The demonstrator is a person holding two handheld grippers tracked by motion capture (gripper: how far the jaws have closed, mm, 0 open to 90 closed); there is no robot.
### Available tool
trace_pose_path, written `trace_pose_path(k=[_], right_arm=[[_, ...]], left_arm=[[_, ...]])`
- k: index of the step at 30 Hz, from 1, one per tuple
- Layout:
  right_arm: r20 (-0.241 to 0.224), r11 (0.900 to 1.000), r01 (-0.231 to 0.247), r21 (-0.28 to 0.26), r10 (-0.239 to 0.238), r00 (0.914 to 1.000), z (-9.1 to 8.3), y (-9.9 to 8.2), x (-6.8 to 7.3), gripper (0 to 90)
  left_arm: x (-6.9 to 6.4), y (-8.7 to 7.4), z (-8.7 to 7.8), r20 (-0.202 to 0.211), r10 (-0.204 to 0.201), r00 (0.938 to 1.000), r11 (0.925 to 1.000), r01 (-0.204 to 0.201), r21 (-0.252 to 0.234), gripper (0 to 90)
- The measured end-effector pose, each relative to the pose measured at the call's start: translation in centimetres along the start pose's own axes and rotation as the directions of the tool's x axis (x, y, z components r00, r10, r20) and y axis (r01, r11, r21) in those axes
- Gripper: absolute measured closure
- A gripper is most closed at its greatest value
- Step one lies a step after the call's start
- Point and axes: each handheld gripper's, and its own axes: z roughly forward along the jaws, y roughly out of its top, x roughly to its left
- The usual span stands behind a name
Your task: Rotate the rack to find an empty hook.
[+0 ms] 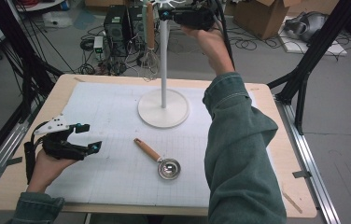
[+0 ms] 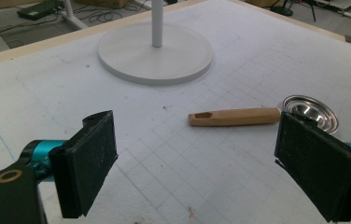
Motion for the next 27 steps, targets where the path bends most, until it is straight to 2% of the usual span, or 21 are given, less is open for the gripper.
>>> trace_pose_path(k=[2, 8, 10, 15, 17, 22, 27], right_arm=[[-0.002, 1.0000, -0.004, -0.007, 0.004, 1.0000, -0.2, -0.1, 0.0, 89.6], [-0.026, 0.9993, -0.028, -0.025, 0.027, 0.9993, -1.0, -1.3, 0.4, 77.2], [-0.031, 0.9983, -0.054, -0.021, 0.053, 0.9981, -1.3, -1.9, 0.7, 70.8], [-0.044, 0.9975, -0.071, -0.005, 0.071, 0.9965, -1.9, -3.2, 1.8, 57.9], [-0.014, 0.9981, -0.056, 0.025, 0.057, 0.9983, -2.1, -3.7, 2.3, 49.2], [-0.006, 0.9959, -0.073, 0.053, 0.073, 0.9973, -2.7, -6.1, 3.3, 42.6], [-0.026, 0.9927, -0.090, 0.080, 0.092, 0.9954, -3.4, -8.7, 4.2, 41.6]], left_arm=[[0.0, 0.0, 0.0, -0.006, -0.002, 1.0000, 1.0000, 0.002, -0.002, 13.3], [0.1, 0.0, -0.1, -0.002, -0.005, 1.0000, 1.0000, 0.005, -0.005, 13.3], [0.1, 0.0, 0.0, 0.000, -0.003, 1.0000, 1.0000, 0.003, -0.004, 13.3], [0.2, -0.1, 0.0, 0.000, -0.007, 1.0000, 1.0000, 0.007, -0.001, 13.3], [0.2, -0.1, -0.1, -0.005, -0.008, 1.0000, 1.0000, 0.008, -0.003, 13.3], [0.3, -0.1, -0.3, -0.015, -0.012, 0.9998, 0.9999, 0.012, -0.012, 13.3], [0.3, -0.2, -0.1, -0.007, -0.009, 0.9999, 1.0000, 0.009, 0.001, 13.3]])
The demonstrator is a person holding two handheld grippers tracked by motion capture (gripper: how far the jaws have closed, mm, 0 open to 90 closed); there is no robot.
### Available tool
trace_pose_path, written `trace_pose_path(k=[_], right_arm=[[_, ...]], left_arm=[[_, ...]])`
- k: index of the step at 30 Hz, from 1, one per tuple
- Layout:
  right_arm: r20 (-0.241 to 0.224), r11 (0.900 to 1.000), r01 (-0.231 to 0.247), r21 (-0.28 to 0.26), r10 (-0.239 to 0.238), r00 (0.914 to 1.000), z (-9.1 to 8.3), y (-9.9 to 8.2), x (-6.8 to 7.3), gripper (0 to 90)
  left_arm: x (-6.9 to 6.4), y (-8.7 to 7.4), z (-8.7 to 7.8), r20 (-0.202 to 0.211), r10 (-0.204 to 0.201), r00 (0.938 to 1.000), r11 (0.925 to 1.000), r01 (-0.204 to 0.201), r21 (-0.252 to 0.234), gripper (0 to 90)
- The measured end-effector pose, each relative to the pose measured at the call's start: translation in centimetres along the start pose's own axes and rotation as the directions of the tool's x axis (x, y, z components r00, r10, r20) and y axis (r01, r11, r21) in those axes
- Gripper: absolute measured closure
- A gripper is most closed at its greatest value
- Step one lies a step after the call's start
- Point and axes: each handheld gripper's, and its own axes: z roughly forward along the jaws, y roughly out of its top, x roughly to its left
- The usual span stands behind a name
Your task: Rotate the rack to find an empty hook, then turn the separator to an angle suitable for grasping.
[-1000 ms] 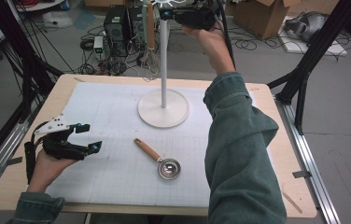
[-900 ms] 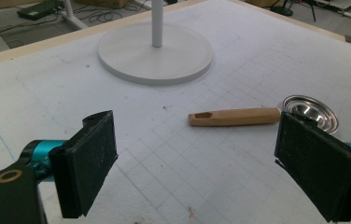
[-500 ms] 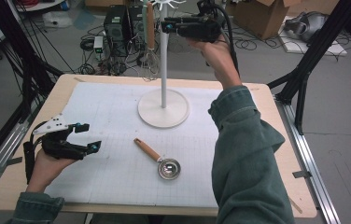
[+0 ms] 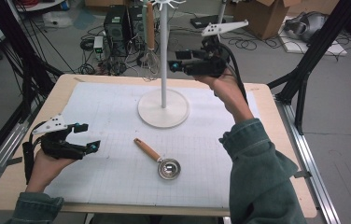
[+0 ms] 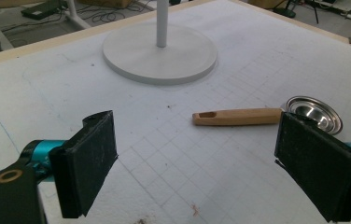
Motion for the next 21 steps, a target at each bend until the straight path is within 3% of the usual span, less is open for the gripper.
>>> trace_pose_path(k=[3, 6, 8, 21], right_arm=[[-0.011, 0.9999, -0.016, -0.004, 0.016, 0.9998, -0.2, -1.7, 0.6, 39.2], [0.009, 0.9993, -0.031, 0.023, 0.031, 0.9995, 0.2, -3.6, 1.0, 34.8], [-0.002, 0.9984, -0.035, 0.045, 0.035, 0.9994, 0.6, -4.9, 1.4, 34.3], [0.014, 0.9945, -0.083, 0.064, 0.083, 0.9965, 1.5, -9.5, 2.7, 29.0]], left_arm=[[-0.1, 0.0, 0.2, 0.002, 0.002, 1.0000, 1.0000, -0.002, 0.003, 13.3], [-0.4, 0.1, 0.5, 0.009, 0.007, 0.9999, 0.9999, -0.007, 0.011, 13.3], [-0.4, 0.1, 0.5, 0.010, 0.009, 0.9999, 0.9999, -0.009, 0.014, 13.3], [-0.6, -0.1, 0.7, 0.023, 0.008, 0.9997, 0.9999, -0.008, 0.015, 13.3]])
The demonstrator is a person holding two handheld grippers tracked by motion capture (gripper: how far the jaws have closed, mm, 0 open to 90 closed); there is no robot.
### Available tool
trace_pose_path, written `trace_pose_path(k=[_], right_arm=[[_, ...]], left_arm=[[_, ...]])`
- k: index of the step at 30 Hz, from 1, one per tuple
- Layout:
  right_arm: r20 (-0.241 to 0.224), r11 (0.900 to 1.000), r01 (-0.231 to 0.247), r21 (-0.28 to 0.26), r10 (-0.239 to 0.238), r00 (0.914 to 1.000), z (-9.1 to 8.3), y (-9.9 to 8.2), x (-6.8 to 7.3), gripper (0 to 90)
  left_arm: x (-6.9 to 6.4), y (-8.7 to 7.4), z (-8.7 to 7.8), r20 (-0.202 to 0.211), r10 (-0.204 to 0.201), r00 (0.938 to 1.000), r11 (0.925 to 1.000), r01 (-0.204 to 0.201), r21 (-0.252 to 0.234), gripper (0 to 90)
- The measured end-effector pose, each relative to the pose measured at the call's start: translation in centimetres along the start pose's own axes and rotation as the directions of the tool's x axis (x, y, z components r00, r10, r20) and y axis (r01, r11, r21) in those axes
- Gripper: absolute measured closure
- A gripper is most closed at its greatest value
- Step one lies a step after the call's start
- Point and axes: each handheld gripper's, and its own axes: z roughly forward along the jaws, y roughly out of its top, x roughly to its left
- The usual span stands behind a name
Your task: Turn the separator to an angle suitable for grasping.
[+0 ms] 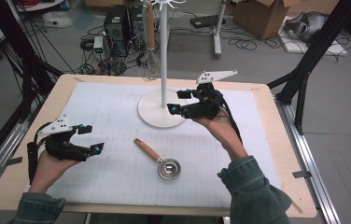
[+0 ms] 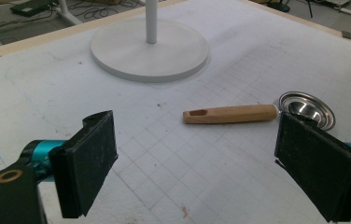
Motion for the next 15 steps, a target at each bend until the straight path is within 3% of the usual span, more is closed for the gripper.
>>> trace_pose_path(k=[5, 15], right_arm=[[-0.030, 0.9998, -0.006, 0.017, 0.007, 0.9995, 0.3, -1.7, 0.6, 29.0], [-0.035, 0.9988, -0.030, 0.039, 0.032, 0.9989, 0.5, -5.0, 1.1, 33.8]], left_arm=[[0.0, -0.3, 0.7, 0.009, -0.004, 1.0000, 0.9996, 0.003, 0.027, 13.2], [-0.4, -0.6, 1.4, 0.019, 0.000, 0.9998, 0.9990, -0.001, 0.044, 12.9]])
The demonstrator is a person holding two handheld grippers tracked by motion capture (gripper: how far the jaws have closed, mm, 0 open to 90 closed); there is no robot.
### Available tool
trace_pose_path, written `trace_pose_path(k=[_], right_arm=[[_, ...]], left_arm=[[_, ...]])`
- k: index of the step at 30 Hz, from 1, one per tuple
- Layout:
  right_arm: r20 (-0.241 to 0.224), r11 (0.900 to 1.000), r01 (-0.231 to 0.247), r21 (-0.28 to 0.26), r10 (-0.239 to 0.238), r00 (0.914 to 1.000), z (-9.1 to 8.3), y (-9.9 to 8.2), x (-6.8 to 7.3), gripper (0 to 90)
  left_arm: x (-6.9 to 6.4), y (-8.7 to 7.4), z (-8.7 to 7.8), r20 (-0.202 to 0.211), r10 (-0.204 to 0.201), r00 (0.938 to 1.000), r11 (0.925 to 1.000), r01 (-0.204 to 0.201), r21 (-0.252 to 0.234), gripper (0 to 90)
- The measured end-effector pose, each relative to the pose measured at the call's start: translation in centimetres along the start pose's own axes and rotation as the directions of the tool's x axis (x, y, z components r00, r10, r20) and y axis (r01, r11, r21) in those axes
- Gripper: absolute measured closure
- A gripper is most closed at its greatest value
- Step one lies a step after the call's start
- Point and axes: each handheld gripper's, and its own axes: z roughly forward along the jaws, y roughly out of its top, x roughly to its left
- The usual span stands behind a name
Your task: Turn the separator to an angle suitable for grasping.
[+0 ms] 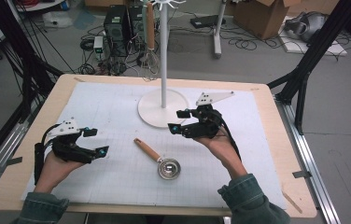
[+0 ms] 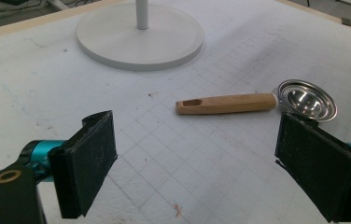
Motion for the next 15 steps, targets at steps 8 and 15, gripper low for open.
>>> trace_pose_path(k=[8, 15], right_arm=[[0.001, 0.9989, -0.001, 0.046, 0.001, 1.0000, 1.2, -2.4, 0.2, 53.1], [-0.029, 0.9937, 0.020, 0.111, -0.017, 0.9995, 2.3, -3.7, 0.8, 71.5]], left_arm=[[-0.1, 0.0, 0.0, -0.006, 0.003, 1.0000, 1.0000, -0.003, 0.002, 12.7], [-0.2, 0.0, 0.2, -0.001, 0.005, 1.0000, 1.0000, -0.005, 0.006, 12.5]])
